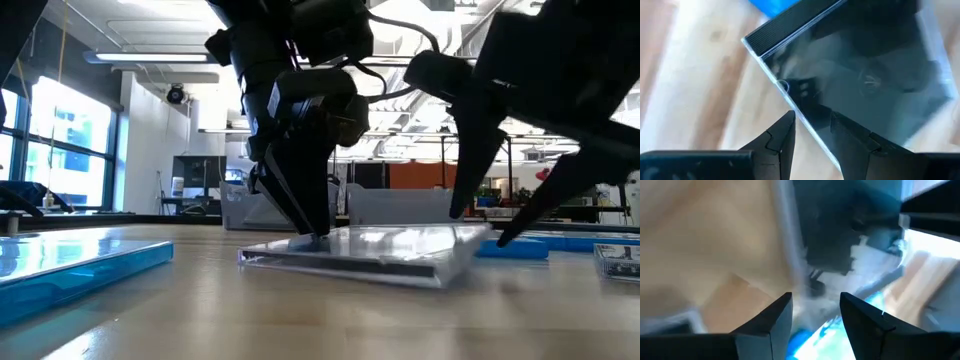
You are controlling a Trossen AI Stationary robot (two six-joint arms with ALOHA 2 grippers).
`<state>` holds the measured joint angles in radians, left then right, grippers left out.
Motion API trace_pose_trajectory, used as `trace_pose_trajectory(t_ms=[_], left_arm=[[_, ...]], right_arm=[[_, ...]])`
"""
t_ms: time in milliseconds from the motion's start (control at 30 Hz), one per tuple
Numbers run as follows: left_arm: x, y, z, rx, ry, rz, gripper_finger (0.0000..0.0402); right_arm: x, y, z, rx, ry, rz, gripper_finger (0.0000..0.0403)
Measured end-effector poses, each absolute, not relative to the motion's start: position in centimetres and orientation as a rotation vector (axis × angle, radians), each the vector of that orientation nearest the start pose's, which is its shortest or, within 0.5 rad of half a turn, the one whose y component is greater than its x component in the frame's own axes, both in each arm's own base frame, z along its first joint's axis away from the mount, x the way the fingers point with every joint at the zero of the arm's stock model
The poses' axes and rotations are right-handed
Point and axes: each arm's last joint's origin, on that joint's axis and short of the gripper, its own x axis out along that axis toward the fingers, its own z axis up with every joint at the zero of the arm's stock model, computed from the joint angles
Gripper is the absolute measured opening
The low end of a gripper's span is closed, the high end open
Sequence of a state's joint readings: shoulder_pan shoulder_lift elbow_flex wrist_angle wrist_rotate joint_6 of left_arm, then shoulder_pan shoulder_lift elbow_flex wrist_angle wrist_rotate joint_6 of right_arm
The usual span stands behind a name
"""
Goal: Pick & place jewel cases by type
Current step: Put the left black cd case into the left black bin
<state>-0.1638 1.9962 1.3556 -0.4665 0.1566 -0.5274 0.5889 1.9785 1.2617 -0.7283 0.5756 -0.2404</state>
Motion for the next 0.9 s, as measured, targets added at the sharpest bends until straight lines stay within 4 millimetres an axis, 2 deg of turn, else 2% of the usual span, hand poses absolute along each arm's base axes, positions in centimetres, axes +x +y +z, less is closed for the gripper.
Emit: trace_pose_trajectory(t_ms=[300, 567, 900], left_arm=[[39.8, -7.2, 15.9, -0.487, 1.166, -0.027, 0.0119], [39.8, -7.1, 15.9, -0.479, 1.166, -0.021, 0.0119], [39.7, -7.1, 15.9, -0.486, 1.177, -0.020, 0.0119]], right_arm=[[31.1, 18.6, 12.8, -1.018, 1.243, 0.171, 0.0161], [31.0, 19.1, 12.7, -0.980, 1.239, 0.195, 0.0161], [31.9, 19.2, 12.8, -0.957, 1.163, 0.196, 0.0161]])
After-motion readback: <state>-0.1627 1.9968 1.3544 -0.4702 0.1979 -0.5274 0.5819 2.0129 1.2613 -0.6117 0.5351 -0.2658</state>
